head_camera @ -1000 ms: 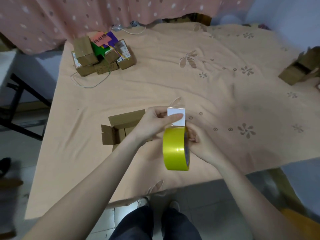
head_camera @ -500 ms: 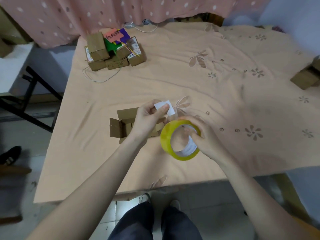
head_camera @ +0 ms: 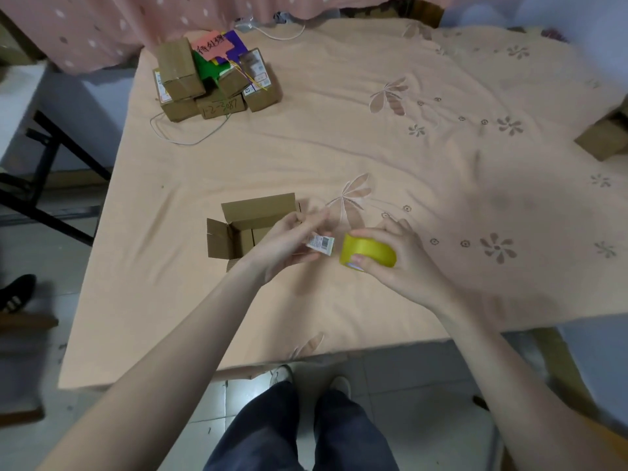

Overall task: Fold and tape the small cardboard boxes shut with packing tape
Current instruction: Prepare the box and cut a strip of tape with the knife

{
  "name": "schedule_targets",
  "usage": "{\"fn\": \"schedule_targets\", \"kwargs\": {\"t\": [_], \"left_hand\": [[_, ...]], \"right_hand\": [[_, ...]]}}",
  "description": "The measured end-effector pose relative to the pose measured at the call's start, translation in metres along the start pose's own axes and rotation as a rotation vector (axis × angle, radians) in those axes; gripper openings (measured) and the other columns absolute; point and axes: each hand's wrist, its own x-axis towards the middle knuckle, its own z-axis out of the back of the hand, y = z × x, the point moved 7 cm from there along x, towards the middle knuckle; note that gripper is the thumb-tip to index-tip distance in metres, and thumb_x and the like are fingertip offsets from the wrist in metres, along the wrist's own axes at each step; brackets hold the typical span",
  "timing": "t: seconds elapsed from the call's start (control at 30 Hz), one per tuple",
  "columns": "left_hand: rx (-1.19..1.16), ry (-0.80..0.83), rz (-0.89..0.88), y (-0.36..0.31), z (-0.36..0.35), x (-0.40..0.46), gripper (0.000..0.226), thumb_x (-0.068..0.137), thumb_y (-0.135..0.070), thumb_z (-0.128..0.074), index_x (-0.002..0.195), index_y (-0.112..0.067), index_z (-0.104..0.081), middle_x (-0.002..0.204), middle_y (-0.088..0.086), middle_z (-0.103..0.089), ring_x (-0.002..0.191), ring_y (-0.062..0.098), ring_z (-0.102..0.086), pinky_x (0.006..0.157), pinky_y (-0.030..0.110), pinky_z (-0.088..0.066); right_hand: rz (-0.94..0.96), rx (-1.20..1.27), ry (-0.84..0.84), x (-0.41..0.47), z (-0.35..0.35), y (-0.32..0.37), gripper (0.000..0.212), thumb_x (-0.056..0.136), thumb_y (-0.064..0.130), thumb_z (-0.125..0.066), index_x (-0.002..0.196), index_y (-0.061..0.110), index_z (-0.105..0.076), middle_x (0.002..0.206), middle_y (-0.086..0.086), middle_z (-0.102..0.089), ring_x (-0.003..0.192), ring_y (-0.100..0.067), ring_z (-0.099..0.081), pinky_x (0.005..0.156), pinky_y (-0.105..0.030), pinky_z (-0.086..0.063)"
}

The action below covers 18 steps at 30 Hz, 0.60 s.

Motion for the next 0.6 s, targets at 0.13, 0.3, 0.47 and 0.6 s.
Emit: {"fn": "schedule_targets", "kwargs": {"t": [0.13,0.3,0.47,0.6], "left_hand": [[-0.047,-0.069,-0.034,-0.001,0.004,0.003,0.032,0.081,-0.010,-0.073,0.106,-0.017,-0.055,0.094,0.003,-0.069,0.073,0.009,-0.066,0.073,0.023,-0.057],[0.006,-0.080,-0.099,-0.003,0.014,0.001,0.038,0.086,-0.007,-0.067,0.122,-0.011,-0.055,0.110,0.019,-0.067,0.083,0.017,-0.066,0.076,0.021,-0.056],[-0.079,0.060,-0.066,0.003,0.020,0.002,0.039,0.090,-0.022,-0.062,0.127,-0.022,-0.050,0.116,0.005,-0.066,0.099,0.018,-0.065,0.086,0.025,-0.054],[-0.256,0.033,-0.065,0.006,0.033,0.001,0.028,0.098,-0.028,-0.049,0.125,-0.024,-0.047,0.112,0.001,-0.067,0.098,0.017,-0.069,0.085,0.024,-0.055]], "right_hand": [[0.025,-0.015,-0.026,0.001,-0.005,-0.003,0.031,0.087,0.019,-0.067,0.117,0.026,-0.066,0.083,0.011,-0.042,0.094,-0.016,-0.042,0.094,-0.035,-0.033],[-0.004,0.001,-0.027,0.003,-0.012,-0.011,0.030,0.086,0.018,-0.067,0.115,0.027,-0.066,0.086,0.020,-0.044,0.095,-0.015,-0.047,0.095,-0.036,-0.037],[-0.010,0.148,-0.016,0.003,-0.028,-0.009,0.031,0.084,0.014,-0.068,0.114,0.025,-0.064,0.101,0.008,-0.056,0.100,-0.015,-0.054,0.089,-0.030,-0.041],[-0.030,0.163,-0.005,0.002,-0.043,-0.011,0.038,0.084,0.018,-0.069,0.119,0.028,-0.059,0.111,0.005,-0.060,0.105,-0.013,-0.055,0.091,-0.035,-0.044]]}}
